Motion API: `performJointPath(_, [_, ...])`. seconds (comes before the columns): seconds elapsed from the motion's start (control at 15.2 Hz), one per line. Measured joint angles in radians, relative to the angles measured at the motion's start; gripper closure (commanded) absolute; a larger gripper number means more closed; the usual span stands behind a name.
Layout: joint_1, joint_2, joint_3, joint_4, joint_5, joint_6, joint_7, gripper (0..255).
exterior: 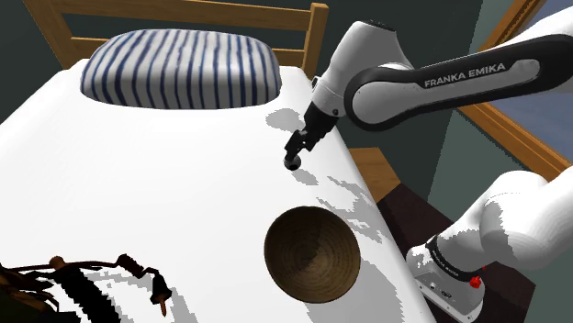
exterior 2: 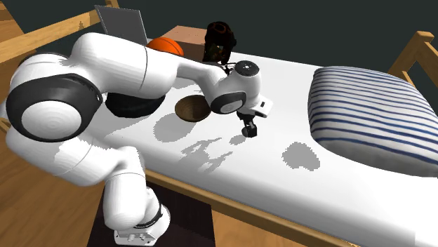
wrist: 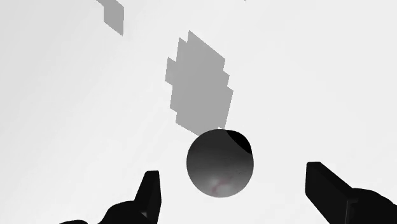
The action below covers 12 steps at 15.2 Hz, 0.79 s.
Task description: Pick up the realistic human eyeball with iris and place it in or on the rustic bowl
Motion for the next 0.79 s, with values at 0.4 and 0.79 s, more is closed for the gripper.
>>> performJointPath(0.4, [0.003,0.061,0.013,-0.014,0.002,0.076,0.0,0])
performJointPath(0.79, [0.003,0.065,0.014,-0.015,0.003,0.083,-0.002,255])
